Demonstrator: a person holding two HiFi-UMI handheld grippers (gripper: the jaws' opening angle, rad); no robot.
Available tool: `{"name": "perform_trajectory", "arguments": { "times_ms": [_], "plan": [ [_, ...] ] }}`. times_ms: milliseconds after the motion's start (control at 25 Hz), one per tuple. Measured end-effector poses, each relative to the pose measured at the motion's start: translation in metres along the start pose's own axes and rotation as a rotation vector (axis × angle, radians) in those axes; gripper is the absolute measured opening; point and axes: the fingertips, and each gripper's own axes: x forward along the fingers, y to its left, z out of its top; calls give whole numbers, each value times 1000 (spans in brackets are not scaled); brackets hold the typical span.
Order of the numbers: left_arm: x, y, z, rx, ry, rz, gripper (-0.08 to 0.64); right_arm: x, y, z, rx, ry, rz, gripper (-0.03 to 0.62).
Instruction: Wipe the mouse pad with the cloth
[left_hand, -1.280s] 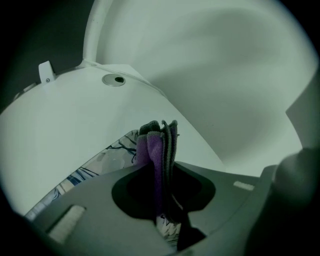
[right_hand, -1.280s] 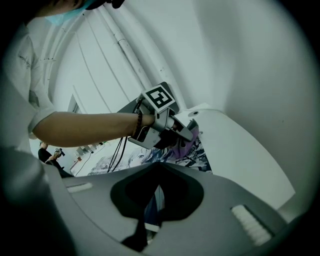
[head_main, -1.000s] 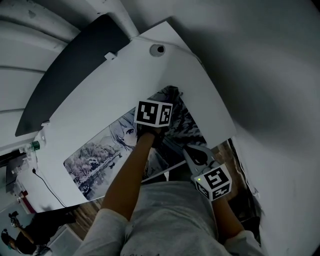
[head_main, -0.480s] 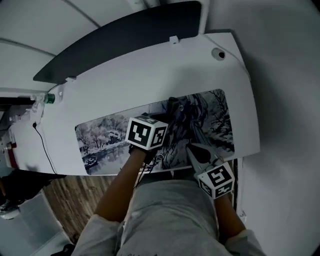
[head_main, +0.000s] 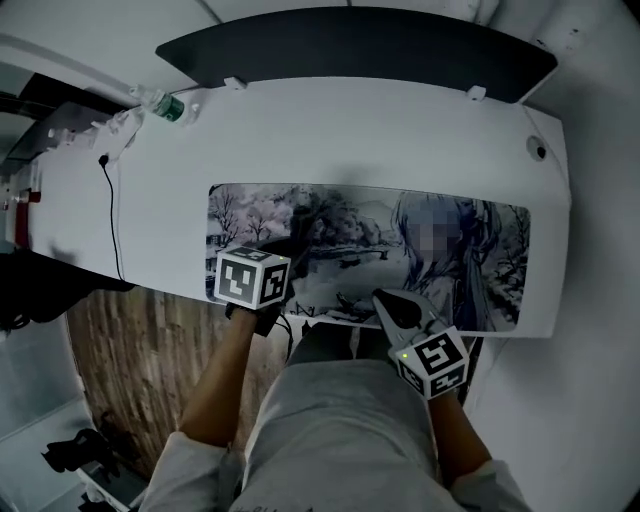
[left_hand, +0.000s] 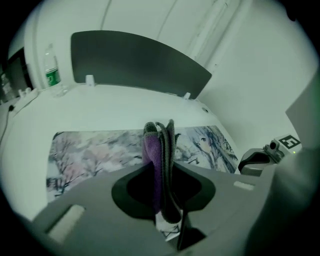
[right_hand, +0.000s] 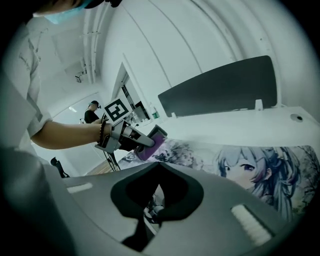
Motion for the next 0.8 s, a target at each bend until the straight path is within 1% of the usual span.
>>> {"name": "perform_trajectory", "arguments": {
  "times_ms": [120, 280, 400, 560, 680, 800],
  "plan": [
    [-31, 55, -28, -53, -10, 74, 105, 21, 23, 0, -22, 22, 23, 7],
    [-68, 125, -68, -76, 12, 192, 104, 39, 45, 0, -37, 37, 26, 8],
    [-90, 172, -89, -99, 27, 256, 106, 50, 58, -2, -39, 49, 19, 8],
    [-101, 221, -101, -127, 31, 298, 106, 66, 72, -3, -43, 62, 9, 8],
    [-98, 241, -106, -141, 40, 290, 106, 77, 81, -3, -41, 69, -3, 7],
    [-92, 249, -108, -128, 63, 273, 106, 86, 90, -4, -40, 73, -12, 8]
  ]
}}
